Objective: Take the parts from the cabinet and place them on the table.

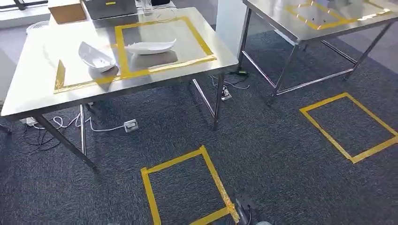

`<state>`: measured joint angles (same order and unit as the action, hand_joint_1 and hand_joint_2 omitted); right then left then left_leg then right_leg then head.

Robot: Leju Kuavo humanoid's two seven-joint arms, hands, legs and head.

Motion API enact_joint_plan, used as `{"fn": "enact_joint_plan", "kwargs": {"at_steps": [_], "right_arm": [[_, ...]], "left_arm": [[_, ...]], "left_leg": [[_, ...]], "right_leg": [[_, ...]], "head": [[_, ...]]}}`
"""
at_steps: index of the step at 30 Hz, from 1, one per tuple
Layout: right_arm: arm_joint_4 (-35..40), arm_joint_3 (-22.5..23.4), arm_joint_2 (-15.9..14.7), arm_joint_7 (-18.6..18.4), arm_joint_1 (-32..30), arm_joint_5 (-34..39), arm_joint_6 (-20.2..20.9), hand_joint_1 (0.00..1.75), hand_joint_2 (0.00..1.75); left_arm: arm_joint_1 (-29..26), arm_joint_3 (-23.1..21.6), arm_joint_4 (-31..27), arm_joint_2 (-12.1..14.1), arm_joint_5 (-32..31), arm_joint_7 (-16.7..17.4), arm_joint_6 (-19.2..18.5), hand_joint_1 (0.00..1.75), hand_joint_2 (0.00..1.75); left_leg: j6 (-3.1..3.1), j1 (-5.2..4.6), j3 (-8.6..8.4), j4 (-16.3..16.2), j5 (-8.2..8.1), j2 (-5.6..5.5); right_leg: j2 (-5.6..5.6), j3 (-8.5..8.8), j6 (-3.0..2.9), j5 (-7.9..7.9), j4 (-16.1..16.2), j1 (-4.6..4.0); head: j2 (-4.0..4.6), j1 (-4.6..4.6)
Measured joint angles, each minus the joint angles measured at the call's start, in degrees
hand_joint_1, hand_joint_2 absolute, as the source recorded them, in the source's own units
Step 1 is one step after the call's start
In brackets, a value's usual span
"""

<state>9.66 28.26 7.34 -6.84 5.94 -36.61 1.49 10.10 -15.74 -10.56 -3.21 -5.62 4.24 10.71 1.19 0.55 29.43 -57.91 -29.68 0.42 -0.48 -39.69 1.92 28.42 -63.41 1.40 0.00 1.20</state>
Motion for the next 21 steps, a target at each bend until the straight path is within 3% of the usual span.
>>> {"fn": "enact_joint_plan", "kwargs": {"at_steps": [1, 2, 3, 4, 5, 6, 7, 8, 9, 12, 13, 14, 15, 16, 17, 18, 19, 21], "right_arm": [[0.0, 0.0, 0.0, -0.2, 0.2, 0.0, -0.4, 0.00, 0.00], [0.0, 0.0, 0.1, -0.6, 0.5, -0.1, -0.6, 0.00, 0.00], [0.0, -0.1, 0.1, -0.7, 0.6, -0.3, -0.9, 0.00, 0.00], [0.0, -0.1, 0.1, -0.8, 0.6, -0.4, -0.9, 0.00, 0.00], [0.0, -0.1, 0.1, -0.8, 0.6, -0.4, -1.0, 0.00, 0.00], [0.0, -0.1, 0.1, -0.8, 0.6, -0.4, -1.1, 0.00, 0.00], [0.0, -0.1, 0.2, -0.8, 0.6, -0.3, -1.3, 0.00, 0.00], [0.0, -0.1, 0.2, -0.9, 0.7, -0.1, -1.4, 0.00, 0.00], [0.1, -0.1, 0.2, -0.8, 0.7, 0.2, -1.4, 0.00, 0.00], [0.0, -0.1, 0.2, -1.4, 0.2, 0.2, -1.5, 0.00, 0.00], [0.0, -0.1, 0.3, -1.6, 0.0, 0.1, -1.5, 0.00, 0.00], [0.0, -0.1, 0.4, -1.8, 0.0, -0.2, -1.3, 0.00, 0.00], [0.0, -0.1, 0.4, -1.9, -0.1, -0.5, -1.0, 0.00, 0.00], [0.0, -0.1, 0.4, -1.9, -0.1, -0.6, -1.0, 0.00, 0.00], [0.0, -0.1, 0.4, -1.8, -0.3, -0.6, -1.0, 0.00, 0.00], [0.0, -0.1, 0.5, -1.7, -0.4, -0.4, -1.0, 0.00, 0.00], [0.0, -0.1, 0.5, -1.6, -0.5, -0.4, -1.1, 0.00, 0.00], [0.0, -0.1, 0.6, -1.2, -0.5, -0.4, -1.0, 0.00, 0.00]], "left_arm": [[0.0, -0.1, 0.0, -0.1, 0.0, 0.3, -0.1, 0.00, 0.00], [-0.1, -0.3, 0.1, -0.3, -0.1, 0.8, -0.1, 0.00, 0.00], [-0.4, -0.6, 0.1, -0.4, -0.3, 1.3, -0.1, 0.00, 0.00], [-0.7, -0.8, 0.2, -0.5, -0.5, 1.8, -0.2, 0.00, 0.00], [-1.2, -1.0, 0.2, -0.6, -0.8, 2.8, -0.2, 0.00, 0.00], [-1.8, -1.1, 0.3, -0.6, -0.9, 3.5, 0.0, 0.00, 0.00], [-2.3, -1.2, 0.3, -0.7, -0.9, 4.2, 0.4, 0.00, 0.00], [-3.0, -1.2, 0.4, -0.8, 0.1, 4.7, 1.0, 0.00, 0.00], [-3.7, -1.1, 0.4, -0.7, 1.5, 4.9, 1.7, 0.00, 0.00], [-5.7, 0.7, 0.6, -0.7, 6.0, 5.7, 3.0, 0.00, 0.00], [-6.3, 1.2, 0.8, -0.5, 6.1, 6.5, 3.0, 0.00, 0.00], [-6.8, 1.4, 0.9, -0.3, 5.8, 7.9, 3.0, 0.00, 0.00], [-7.1, 1.4, 0.9, -0.3, 5.3, 9.3, 3.0, 0.00, 0.00], [-7.2, 1.4, 1.0, -0.2, 4.7, 9.9, 3.0, 0.00, 0.00], [-7.3, 1.4, 1.0, 0.1, 4.3, 10.1, 3.0, 0.00, 0.00], [-7.3, 1.4, 1.0, 0.2, 4.3, 10.1, 3.0, 0.00, 0.00], [-7.3, 1.4, 1.0, 0.3, 4.5, 9.7, 3.0, 0.00, 0.00], [-7.4, 1.7, 1.0, 0.5, 5.3, 8.0, 3.0, 0.00, 0.00]], "left_leg": [[0.11, -0.12, 0.86, 0.0, 0.73, 0.08], [0.18, -0.30, 1.39, -0.1, 1.46, 0.16], [0.22, -0.46, 2.51, -0.3, 2.21, 0.20], [0.20, -0.60, 3.54, -0.5, 2.86, 0.21], [0.12, -0.70, 4.60, -0.8, 3.45, 0.25], [0.01, -0.78, 5.51, -1.1, 3.92, 0.28], [-0.12, -0.85, 6.23, -1.3, 4.34, 0.29], [-0.30, -0.82, 6.65, -1.6, 4.84, 0.36], [-0.70, -1.05, 6.95, -1.7, 5.22, 0.36], [-1.80, -0.67, 6.72, -0.8, 6.68, 0.45], [-2.23, -0.81, 6.97, -1.0, 6.92, 0.38], [-2.63, -0.64, 7.51, -2.0, 4.22, -0.08], [-2.80, -0.54, 8.34, -4.4, 0.42, -0.23], [-3.16, -0.38, 8.87, -8.0, -3.40, -0.24], [-3.46, -0.25, 9.41, -12.0, -5.96, -0.23], [-3.70, -0.20, 9.62, -15.2, -6.87, -0.23], [-3.87, -0.13, 9.23, -17.2, -5.88, -0.23], [-3.99, 0.06, 5.81, -14.7, -1.19, -0.23]], "right_leg": [[0.05, -0.86, 0.05, 3.71, -4.3, -0.05], [0.06, -1.44, 0.09, 6.07, -8.5, -0.10], [0.06, -1.55, 0.06, 6.35, -11.6, -0.17], [0.07, -0.87, -0.10, 4.92, -12.6, -0.28], [0.07, 0.94, -0.40, 2.73, -11.3, -0.42], [0.08, 3.70, -0.78, 0.91, -8.1, -0.61], [0.15, 7.34, -1.30, 0.18, -3.3, -0.85], [0.18, 10.89, -2.15, 2.64, 2.5, -1.11], [0.24, 12.61, -2.29, 3.49, 5.7, -1.34], [0.27, 11.74, -3.08, 2.58, 5.5, -1.84], [0.06, 11.39, -3.65, 1.41, 6.4, -1.14], [-0.04, 10.69, -3.98, 0.56, 6.6, -1.13], [-0.09, 9.91, -4.51, -0.12, 6.7, -1.09], [-0.07, 9.00, -4.44, -0.88, 6.6, -1.09], [-0.10, 8.04, -4.39, -1.61, 6.5, -1.10], [-0.21, 7.04, -4.33, -2.27, 6.4, -1.10], [-0.30, 5.89, -4.21, -2.92, 6.1, -1.07], [-0.41, 3.91, -3.84, -4.08, 5.3, -0.89]], "head": [[0.00, 0.00], [0.00, 0.00], [0.00, 0.00], [0.00, 0.00], [0.00, 0.00], [0.00, 0.00], [0.00, 0.00], [0.00, 0.00], [0.00, -0.09], [0.00, 0.07], [0.00, 0.04], [0.00, -0.04], [0.00, -0.13], [0.00, -0.22], [0.00, -0.22], [0.00, -0.20], [0.00, -0.22], [0.00, -0.22]]}}
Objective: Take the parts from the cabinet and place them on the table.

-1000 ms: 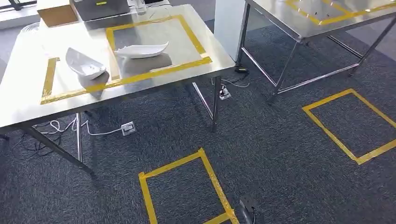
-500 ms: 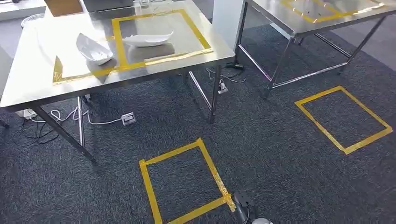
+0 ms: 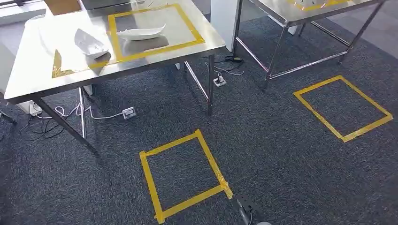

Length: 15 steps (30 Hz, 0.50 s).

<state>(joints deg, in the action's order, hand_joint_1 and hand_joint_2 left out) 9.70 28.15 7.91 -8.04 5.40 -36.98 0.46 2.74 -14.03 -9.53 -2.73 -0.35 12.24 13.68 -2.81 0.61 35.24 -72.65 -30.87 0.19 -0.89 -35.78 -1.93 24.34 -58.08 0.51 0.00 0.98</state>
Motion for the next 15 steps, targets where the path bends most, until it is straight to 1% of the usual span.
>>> {"fn": "enact_joint_plan", "kwargs": {"at_steps": [1, 2, 3, 4, 5, 6, 7, 8, 9, 10, 11, 12, 13, 14, 15], "right_arm": [[0.0, 0.0, 0.0, 0.2, 0.0, -0.1, 0.1, 0.00, 0.00], [0.0, 0.0, 0.0, 0.3, 0.2, -0.2, 0.1, 0.00, 0.00], [0.0, 0.0, 0.0, 0.3, 0.3, -0.4, 0.2, 0.00, 0.00], [0.0, 0.0, 0.0, 0.4, 0.6, -0.6, 0.2, 0.00, 0.00], [0.0, 0.0, 0.1, 0.5, 0.9, -0.6, 0.5, 0.00, 0.00], [0.0, -0.1, 0.2, 0.5, 1.2, -0.6, 0.7, 0.00, 0.00], [0.0, -0.1, 0.2, 0.5, 1.3, -0.6, 0.8, 0.00, 0.00], [0.0, -0.1, 0.2, 0.5, 1.5, -0.6, 0.8, 0.00, 0.00], [0.0, -0.1, 0.2, 0.5, 1.6, -0.6, 0.9, 0.00, 0.00], [0.0, -0.1, 0.2, 0.6, 1.7, -0.6, 0.9, 0.00, 0.00], [0.0, -0.1, 0.2, 0.8, 1.8, -0.4, 0.7, 0.00, 0.00], [0.0, -0.1, 0.2, 1.0, 1.8, 0.0, 0.6, 0.00, 0.00], [0.0, -0.1, 0.2, 1.3, 1.9, 0.1, 0.5, 0.00, 0.00], [0.0, -0.1, 0.2, 1.5, 1.9, 0.1, 0.0, 0.00, 0.00], [0.0, -0.1, 0.2, 1.2, 1.9, 0.0, -0.7, 0.00, 0.00]], "left_arm": [[0.0, 0.3, 0.0, 0.1, 0.3, -0.7, 0.1, 0.00, 0.00], [0.1, 0.3, 0.0, 0.1, 0.3, -1.3, 0.2, 0.00, 0.00], [0.2, 0.4, -0.1, -0.1, 0.3, -1.9, 0.2, 0.00, 0.00], [0.2, 0.5, -0.1, -0.2, 0.3, -2.7, 0.2, 0.00, 0.00], [0.2, 0.6, -0.1, -0.4, 0.2, -3.5, 0.2, 0.00, 0.00], [0.3, 0.6, -0.1, -0.5, -0.1, -3.9, 0.2, 0.00, 0.00], [0.4, 0.7, -0.1, -0.7, -0.4, -4.0, 0.2, 0.00, 0.00], [0.7, 0.7, -0.1, -0.9, -0.7, -4.2, 0.1, 0.00, 0.00], [0.8, 0.7, -0.2, -1.0, -0.8, -4.2, 0.0, 0.00, 0.00], [0.9, 0.7, -0.2, -1.1, -0.9, -4.2, -0.1, 0.00, 0.00], [1.0, 0.7, -0.2, -1.3, -1.5, -4.7, -0.5, 0.00, 0.00], [1.1, 0.5, -0.2, -1.4, -2.5, -5.2, -0.9, 0.00, 0.00], [1.4, 0.3, -0.2, -1.5, -3.7, -5.4, -1.3, 0.00, 0.00], [1.7, -0.4, -0.2, -1.6, -5.3, -5.5, -1.8, 0.00, 0.00], [2.1, -1.1, -0.3, -1.7, -6.3, -5.0, -2.0, 0.00, 0.00]], "left_leg": [[-0.05, 0.11, -3.34, 4.1, 1.84, -0.01], [-0.05, 0.19, -6.78, 9.0, 0.83, -0.08], [-0.01, -0.16, -9.94, 13.9, -1.99, -0.29], [1.02, -0.39, -9.86, 14.7, -2.48, -0.46], [1.45, -0.40, -9.26, 14.9, -2.21, -0.38], [2.05, -0.61, -8.90, 14.5, -1.76, -0.35], [2.75, -0.59, -8.36, 14.7, -0.99, -0.30], [3.49, -0.29, -7.70, 14.8, -0.12, 0.09], [3.95, -0.30, -6.87, 14.8, 0.59, 0.05], [4.24, -0.30, -6.06, 14.8, 1.25, 0.09], [4.25, -0.39, -5.16, 14.7, 1.99, 0.14], [4.29, -0.49, -4.54, 14.6, 2.74, 0.21], [4.31, -0.56, -3.34, 14.4, 3.52, 0.25], [4.27, -0.62, -2.13, 14.2, 4.30, 0.21], [4.13, -0.64, -0.99, 13.9, 4.93, 0.21]], "right_leg": [[-0.01, -1.18, 0.28, -0.55, -0.5, 0.12], [0.00, -1.92, 0.61, -1.03, -1.0, 0.18], [0.05, -2.47, 1.06, -1.45, -1.3, 0.04], [0.05, -2.45, 1.35, -2.04, -1.3, 0.01], [0.07, -2.41, 1.74, -2.68, -1.0, 0.09], [0.12, -2.44, 2.08, -3.45, -0.7, 0.13], [0.19, -2.60, 2.57, -4.17, -0.4, 0.14], [0.37, -3.03, 2.91, -2.86, -1.0, 0.47], [0.45, -3.86, 3.16, 0.64, -2.9, 0.41], [0.52, -4.75, 3.33, 4.53, -6.4, 0.41], [0.56, -5.71, 3.48, 7.96, -10.9, 0.41], [0.57, -6.45, 3.55, 9.88, -15.2, 0.40], [0.57, -6.53, 3.52, 9.95, -18.0, 0.39], [0.58, -5.61, 3.41, 8.27, -18.6, 0.37], [0.60, -3.46, 3.22, 5.98, -16.8, 0.33]], "head": [[0.00, 0.00], [0.00, 0.00], [0.00, 0.00], [0.00, 0.15], [0.00, -0.12], [0.00, -0.17], [0.00, -0.33], [0.00, -0.26], [0.00, -0.15], [0.00, -0.13], [0.00, -0.13], [0.00, -0.11], [0.00, -0.13], [0.00, -0.09], [0.00, -0.09]]}}
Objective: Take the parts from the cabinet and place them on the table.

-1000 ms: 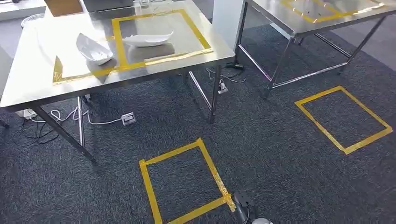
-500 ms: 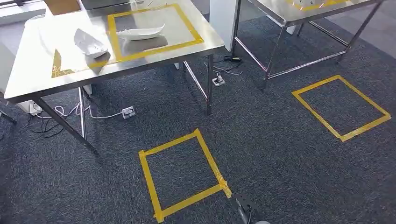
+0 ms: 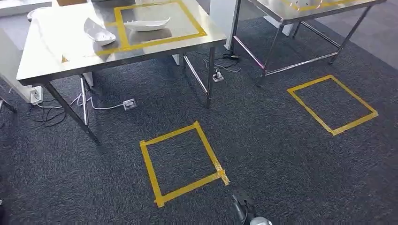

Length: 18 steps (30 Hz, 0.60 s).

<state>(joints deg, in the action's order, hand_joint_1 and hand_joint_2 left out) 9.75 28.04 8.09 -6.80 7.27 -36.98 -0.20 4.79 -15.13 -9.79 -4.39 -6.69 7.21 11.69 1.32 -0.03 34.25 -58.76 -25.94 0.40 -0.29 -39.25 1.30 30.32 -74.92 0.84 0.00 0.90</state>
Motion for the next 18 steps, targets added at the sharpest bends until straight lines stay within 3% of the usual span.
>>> {"fn": "enact_joint_plan", "kwargs": {"at_steps": [1, 2, 3, 4, 6, 7, 8, 10, 12, 13, 14, 15, 16, 17, 18], "right_arm": [[0.0, 0.0, 0.0, -0.6, 0.0, -0.2, -0.6, 0.00, 0.00], [0.0, 0.0, 0.0, -0.8, 0.0, -0.2, -1.0, 0.00, 0.00], [0.0, 0.0, 0.0, -0.7, 0.1, 0.0, -1.5, 0.00, 1.75], [0.1, 0.0, 0.0, -0.3, 0.1, 1.0, -2.0, 0.00, 1.75], [0.1, 0.9, 0.0, -0.2, -0.3, 4.6, -3.4, 0.00, 1.75], [0.1, 2.0, 0.0, -0.6, -0.6, 6.0, -4.0, 0.00, 1.75], [0.0, 2.8, 0.0, -1.0, -1.0, 6.1, -4.4, 0.00, 1.75], [0.0, 3.8, -0.2, -2.1, -2.1, 6.0, -4.9, 0.00, 1.75], [0.0, 4.3, -0.3, -2.9, -3.1, 5.3, -5.0, 0.00, 1.75], [0.0, 4.3, -0.3, -2.9, -3.4, 5.0, -5.0, 0.00, 1.75], [0.0, 4.3, -0.4, -3.0, -3.5, 4.9, -5.0, 0.00, 1.75], [0.0, 4.3, -0.4, -3.0, -3.6, 4.8, -4.8, 0.00, 1.75], [0.0, 4.3, -0.4, -2.9, -3.6, 4.8, -4.7, 0.00, 1.75], [0.0, 4.3, -0.4, -2.9, -3.6, 4.8, -4.5, 0.00, 1.75], [0.0, 4.3, -0.4, -2.9, -3.7, 4.8, -4.4, 0.00, 1.75]], "left_arm": [[0.3, -0.4, 0.0, -0.1, 0.0, 0.5, -0.2, 0.00, 0.00], [0.5, -0.4, 0.0, -0.3, 0.0, 0.7, -0.3, 0.00, 0.00], [0.6, -0.5, -0.1, -0.5, 0.0, 1.1, -0.4, 0.00, 0.00], [0.6, -0.8, -0.1, -0.5, -0.2, 1.6, -0.5, 0.00, 0.00], [0.5, -1.3, -0.1, -0.5, -0.4, 2.3, -0.5, 0.00, 0.00], [0.2, -1.3, -0.1, -0.5, -0.4, 2.5, -0.5, 0.00, 0.00], [-0.1, -1.3, 0.1, -0.3, -0.4, 2.8, -0.5, 0.00, 0.00], [-0.8, -1.6, 0.1, -0.2, -0.6, 3.4, -0.8, 0.00, 0.00], [-1.0, -1.6, 0.2, -0.1, -0.6, 3.4, -0.9, 0.00, 0.00], [-1.0, -1.6, 0.2, 0.0, -0.6, 3.2, -0.9, 0.00, 0.00], [-1.0, -1.6, 0.2, 0.0, -0.6, 3.0, -0.9, 0.00, 0.00], [-1.0, -1.6, 0.2, 0.0, -0.6, 3.0, -0.9, 0.00, 0.00], [-0.9, -1.6, 0.2, 0.0, -0.7, 2.9, -0.9, 0.00, 0.00], [-0.9, -1.6, 0.1, 0.0, -0.7, 2.9, -0.9, 0.00, 0.00], [-0.7, -1.6, 0.0, 0.0, -0.8, 2.9, -0.9, 0.00, 0.00]], "left_leg": [[-0.19, 0.00, 1.01, -0.3, 0.56, -0.04], [-0.37, 0.00, 1.72, -0.5, 1.06, -0.06], [-0.70, -0.07, 2.25, -0.6, 1.54, 0.03], [-1.12, -0.12, 2.40, -0.6, 1.99, 0.18], [-1.76, 0.11, 2.32, 0.0, 3.23, 0.28], [-2.15, 0.08, 2.38, 0.5, 3.94, 0.26], [-2.43, 0.03, 2.84, 0.4, 3.88, 0.13], [-3.04, 0.18, 4.19, -3.6, -2.59, -0.22], [-3.56, 0.40, 5.77, -12.3, -8.89, -0.21], [-3.72, 0.39, 6.04, -15.6, -9.52, -0.23], [-3.80, 0.40, 5.51, -16.7, -8.60, -0.22], [-3.78, 0.41, 3.65, -15.6, -6.38, -0.22], [-3.68, 0.41, 0.95, -12.4, -4.41, -0.22], [-3.50, 0.42, -2.80, -7.4, -3.13, -0.22], [-3.22, 0.40, -6.03, -2.0, -4.79, -0.30]], "right_leg": [[0.00, 3.31, -0.34, -1.66, 4.0, -0.09], [0.00, 7.24, -0.68, -2.03, 9.2, -0.23], [0.08, 10.68, -1.31, 0.74, 14.8, -0.48], [0.15, 11.92, -1.50, 1.33, 17.3, -0.77], [0.22, 11.12, -1.97, 0.59, 17.2, -1.14], [0.18, 10.62, -2.44, -0.08, 17.4, -1.06], [-0.18, 10.25, -2.97, -1.07, 18.1, -0.32], [-0.34, 8.89, -3.80, -2.40, 18.3, -0.34], [-0.42, 7.11, -3.68, -3.76, 18.2, -0.42], [-0.49, 6.38, -3.62, -4.41, 18.1, -0.43], [-0.49, 5.45, -3.55, -4.96, 17.9, -0.43], [-0.48, 4.35, -3.41, -5.61, 17.6, -0.42], [-0.47, 3.47, -3.26, -6.08, 17.3, -0.38], [-0.44, 2.75, -3.04, -6.52, 17.0, -0.35], [-0.45, 2.29, -2.72, -6.92, 16.7, -0.34]], "head": [[0.00, 0.00], [0.00, 0.00], [0.00, 0.02], [0.00, -0.07], [0.00, 0.26], [0.00, 0.26], [0.00, 0.22], [0.00, -0.07], [0.00, -0.04], [0.00, -0.02], [0.00, -0.02], [0.00, -0.02], [0.00, -0.04], [0.00, -0.02], [0.00, -0.04]]}}
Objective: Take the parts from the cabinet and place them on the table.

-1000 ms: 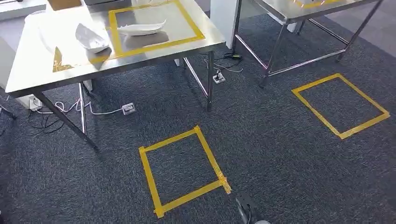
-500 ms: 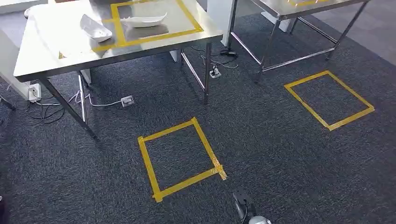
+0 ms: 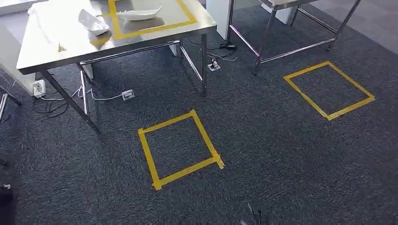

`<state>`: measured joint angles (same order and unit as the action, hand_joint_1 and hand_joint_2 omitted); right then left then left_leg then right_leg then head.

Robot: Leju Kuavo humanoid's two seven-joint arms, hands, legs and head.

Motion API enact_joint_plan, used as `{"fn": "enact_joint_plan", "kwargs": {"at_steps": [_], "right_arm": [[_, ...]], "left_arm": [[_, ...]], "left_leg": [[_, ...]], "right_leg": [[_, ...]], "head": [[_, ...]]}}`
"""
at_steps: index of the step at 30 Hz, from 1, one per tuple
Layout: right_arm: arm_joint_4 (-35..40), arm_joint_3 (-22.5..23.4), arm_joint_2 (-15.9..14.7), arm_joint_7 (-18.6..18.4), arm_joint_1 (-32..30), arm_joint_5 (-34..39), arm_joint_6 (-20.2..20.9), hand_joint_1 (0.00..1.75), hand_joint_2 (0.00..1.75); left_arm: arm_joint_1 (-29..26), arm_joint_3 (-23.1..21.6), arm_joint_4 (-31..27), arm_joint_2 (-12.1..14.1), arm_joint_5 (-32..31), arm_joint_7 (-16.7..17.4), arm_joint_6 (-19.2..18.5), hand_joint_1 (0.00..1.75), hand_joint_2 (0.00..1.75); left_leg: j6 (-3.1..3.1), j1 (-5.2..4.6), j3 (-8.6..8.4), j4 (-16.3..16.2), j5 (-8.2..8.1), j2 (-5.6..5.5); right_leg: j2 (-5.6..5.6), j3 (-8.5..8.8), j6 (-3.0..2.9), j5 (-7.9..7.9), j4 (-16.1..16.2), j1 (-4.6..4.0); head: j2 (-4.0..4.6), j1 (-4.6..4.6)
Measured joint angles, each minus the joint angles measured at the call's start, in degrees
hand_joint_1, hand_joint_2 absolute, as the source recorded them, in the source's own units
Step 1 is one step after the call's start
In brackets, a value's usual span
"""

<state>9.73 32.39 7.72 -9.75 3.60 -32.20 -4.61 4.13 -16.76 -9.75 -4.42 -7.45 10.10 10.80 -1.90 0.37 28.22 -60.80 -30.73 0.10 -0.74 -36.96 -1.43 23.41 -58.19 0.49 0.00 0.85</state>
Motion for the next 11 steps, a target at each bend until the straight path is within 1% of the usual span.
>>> {"fn": "enact_joint_plan", "kwargs": {"at_steps": [1, 2, 3, 4, 5, 6, 7, 8, 9, 10, 11], "right_arm": [[0.0, 0.0, 0.0, 0.0, 0.0, 0.0, 0.1, 0.00, 1.75], [0.0, 0.0, 0.0, 0.4, 0.0, 0.0, 0.2, 0.00, 1.75], [0.0, 0.0, 0.0, 0.7, 0.0, 0.0, 0.5, 0.00, 1.75], [0.0, 0.0, 0.0, 0.9, 0.1, 0.0, 0.7, 0.00, 1.75], [0.0, 0.0, 0.0, 1.2, 0.0, -0.4, 1.2, 0.00, 1.75], [0.0, 0.0, 0.0, 1.5, -0.1, -1.0, 1.7, 0.00, 1.75], [0.0, 0.0, 0.0, 1.7, 0.0, -1.6, 2.3, 0.00, 1.75], [0.0, 0.0, 0.0, 2.1, 0.2, -2.3, 2.7, 0.00, 1.75], [0.0, -0.1, 0.0, 2.3, 0.5, -2.8, 3.0, 0.00, 1.75], [0.0, -0.2, 0.0, 2.4, 0.8, -3.2, 3.2, 0.00, 1.75], [0.0, -0.3, 0.0, 2.4, 0.9, -3.4, 3.2, 0.00, 1.75]], "left_arm": [[0.2, 0.0, -0.1, 0.0, 0.0, 0.0, -0.1, 0.00, 0.00], [0.2, 0.0, -0.2, 0.0, -0.1, -0.1, -0.3, 0.00, 0.00], [0.2, -0.1, -0.1, 0.0, -0.5, -0.2, -0.5, 0.00, 0.00], [0.3, -0.2, -0.2, 0.0, -0.7, -0.2, -0.7, 0.00, 0.00], [0.4, -0.4, -0.1, -0.1, -1.3, -0.8, -0.8, 0.00, 0.00], [0.6, -0.7, -0.2, -0.2, -2.1, -2.0, -1.0, 0.00, 0.00], [0.9, -1.0, -0.2, -0.3, -2.5, -3.1, -1.3, 0.00, 0.00], [1.2, -1.2, -0.3, -0.5, -2.5, -3.9, -1.7, 0.00, 0.00], [1.4, -1.3, -0.4, -0.7, -2.5, -4.3, -2.0, 0.00, 0.00], [1.4, -1.3, -0.5, -0.9, -2.3, -4.6, -2.1, 0.00, 0.00], [1.5, -1.4, -0.5, -0.9, -2.3, -4.7, -2.1, 0.00, 1.75]], "left_leg": [[0.19, -0.37, -2.55, 3.8, -1.38, -0.11], [0.69, -0.42, -2.40, 3.8, -1.30, -0.29], [0.77, -0.46, -1.52, 3.9, -0.93, -0.31], [1.10, -0.56, -1.19, 3.7, -0.75, -0.30], [2.02, -0.28, -0.75, 4.3, -0.16, -0.16], [2.72, -0.14, -0.54, 4.3, 0.37, 0.09], [3.29, -0.11, 0.20, 4.3, 0.83, 0.06], [3.44, -0.13, 0.45, 4.3, 1.40, 0.09], [3.46, -0.23, 1.13, 4.2, 1.92, 0.16], [3.40, -0.27, 1.77, 4.0, 2.37, 0.22], [3.37, -0.31, 2.46, 3.8, 2.74, 0.36]], "right_leg": [[-0.08, -0.44, 0.34, -0.36, -0.1, -0.23], [-0.12, -0.42, 0.54, -1.20, 0.1, -0.22], [-0.13, -0.42, 0.73, -1.84, 0.4, -0.15], [-0.10, -0.50, 1.09, -2.32, 0.6, -0.04], [0.06, -0.76, 1.61, -2.64, 0.7, -0.27], [0.29, -1.29, 1.88, -1.18, -0.1, 0.02], [0.32, -2.24, 2.17, 1.85, -2.7, 0.04], [0.34, -3.57, 2.47, 5.16, -6.6, 0.10], [0.36, -4.98, 2.66, 8.00, -11.5, 0.11], [0.38, -6.08, 2.76, 9.48, -15.7, 0.09], [0.39, -6.25, 2.78, 9.33, -18.2, 0.09]], "head": [[0.00, 0.02], [0.00, 0.07], [0.00, -0.02], [0.00, 0.02], [0.00, -0.13], [0.00, -0.14], [0.00, 0.11], [0.00, 0.11], [0.00, 0.11], [0.00, 0.11], [0.00, 0.11]]}}
